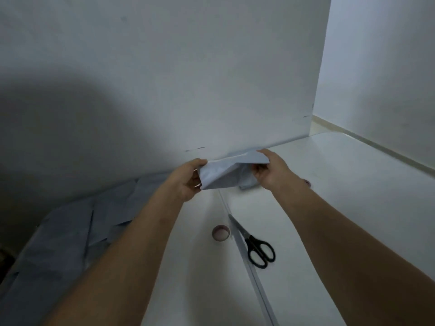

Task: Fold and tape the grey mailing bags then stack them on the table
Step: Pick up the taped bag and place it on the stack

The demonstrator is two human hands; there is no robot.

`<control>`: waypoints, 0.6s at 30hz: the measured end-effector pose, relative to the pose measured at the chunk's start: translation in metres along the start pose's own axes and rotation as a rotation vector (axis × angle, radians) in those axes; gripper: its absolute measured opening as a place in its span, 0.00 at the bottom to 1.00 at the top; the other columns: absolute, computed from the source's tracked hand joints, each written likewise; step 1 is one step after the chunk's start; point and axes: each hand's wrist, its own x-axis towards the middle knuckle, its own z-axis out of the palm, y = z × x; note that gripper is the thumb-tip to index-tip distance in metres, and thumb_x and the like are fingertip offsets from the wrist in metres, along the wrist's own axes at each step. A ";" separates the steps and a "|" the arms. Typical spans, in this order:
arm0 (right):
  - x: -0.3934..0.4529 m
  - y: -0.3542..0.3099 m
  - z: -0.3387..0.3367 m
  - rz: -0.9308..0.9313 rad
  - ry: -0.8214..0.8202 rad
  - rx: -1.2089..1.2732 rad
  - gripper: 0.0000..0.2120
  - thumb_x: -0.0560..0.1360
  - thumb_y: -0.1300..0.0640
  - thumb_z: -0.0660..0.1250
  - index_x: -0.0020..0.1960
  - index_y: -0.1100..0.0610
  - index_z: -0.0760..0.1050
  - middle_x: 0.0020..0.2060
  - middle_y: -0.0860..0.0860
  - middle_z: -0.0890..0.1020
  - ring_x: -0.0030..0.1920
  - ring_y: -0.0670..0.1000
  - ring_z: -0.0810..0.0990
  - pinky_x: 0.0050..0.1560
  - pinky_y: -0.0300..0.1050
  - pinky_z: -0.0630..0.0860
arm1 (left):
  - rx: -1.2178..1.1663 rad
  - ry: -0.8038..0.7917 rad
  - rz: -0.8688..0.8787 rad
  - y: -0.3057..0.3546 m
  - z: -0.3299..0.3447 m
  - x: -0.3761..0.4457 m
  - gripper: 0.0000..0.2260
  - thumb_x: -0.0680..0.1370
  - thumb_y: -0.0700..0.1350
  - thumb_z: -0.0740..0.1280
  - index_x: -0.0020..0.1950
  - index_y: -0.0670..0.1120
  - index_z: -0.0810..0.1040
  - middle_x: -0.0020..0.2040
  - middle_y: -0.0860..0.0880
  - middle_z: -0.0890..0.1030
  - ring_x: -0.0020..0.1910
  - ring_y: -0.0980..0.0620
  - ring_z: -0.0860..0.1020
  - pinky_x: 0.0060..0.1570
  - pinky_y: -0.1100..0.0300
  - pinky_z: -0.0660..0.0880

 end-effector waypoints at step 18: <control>0.164 -0.083 -0.084 -0.013 0.191 -1.157 0.08 0.74 0.65 0.66 0.38 0.59 0.72 0.34 0.54 0.76 0.32 0.49 0.74 0.27 0.37 0.73 | 0.099 -0.059 -0.100 -0.045 0.102 0.155 0.08 0.75 0.38 0.70 0.52 0.38 0.76 0.43 0.43 0.80 0.39 0.46 0.79 0.33 0.56 0.78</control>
